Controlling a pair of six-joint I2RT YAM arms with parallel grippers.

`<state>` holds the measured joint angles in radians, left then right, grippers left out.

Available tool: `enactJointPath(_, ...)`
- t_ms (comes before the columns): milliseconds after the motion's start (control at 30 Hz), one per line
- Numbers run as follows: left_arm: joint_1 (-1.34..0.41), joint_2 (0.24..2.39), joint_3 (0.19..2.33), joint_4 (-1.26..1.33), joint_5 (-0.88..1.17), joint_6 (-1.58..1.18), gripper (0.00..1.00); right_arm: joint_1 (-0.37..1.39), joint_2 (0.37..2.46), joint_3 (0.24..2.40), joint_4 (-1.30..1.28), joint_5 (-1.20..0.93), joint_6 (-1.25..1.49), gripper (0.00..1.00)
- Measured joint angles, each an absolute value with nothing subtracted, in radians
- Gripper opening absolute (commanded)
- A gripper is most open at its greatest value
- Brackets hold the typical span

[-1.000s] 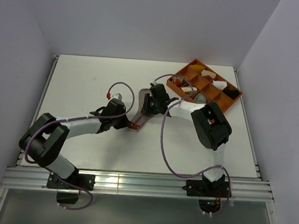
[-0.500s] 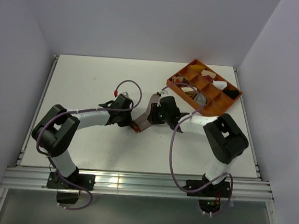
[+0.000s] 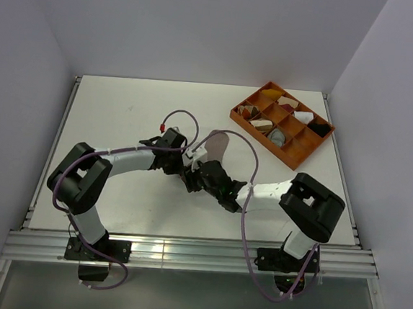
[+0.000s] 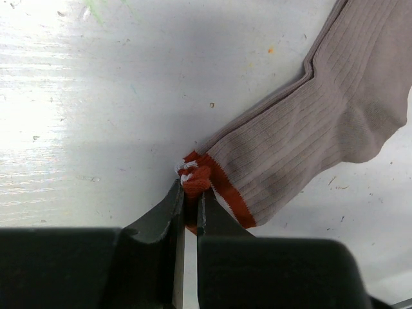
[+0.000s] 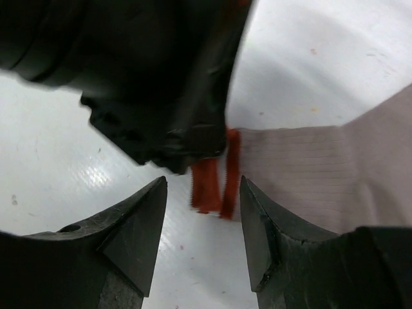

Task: Roll the socks
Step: Roll the sock at the center of the board.

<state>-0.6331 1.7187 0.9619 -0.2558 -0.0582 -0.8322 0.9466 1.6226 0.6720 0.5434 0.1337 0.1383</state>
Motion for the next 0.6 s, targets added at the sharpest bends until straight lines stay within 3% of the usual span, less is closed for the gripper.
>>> enactJointPath(367, -0.633, 1.731, 0.984, -0.282, -0.057, -0.832, 0.02, 1.055, 1.756, 0.702, 0.576, 0.282, 0.044, 0.53)
enactJointPath(533, -0.633, 1.731, 0.984, -0.282, -0.052, -0.832, 0.03, 1.058, 1.823, 0.743, 0.564, 0.326, 0.043, 0.39)
enactJointPath(600, -0.633, 1.731, 0.984, -0.282, -0.052, -0.833, 0.04, 1.058, 1.837, 0.754, 0.551, 0.342, 0.047, 0.28)
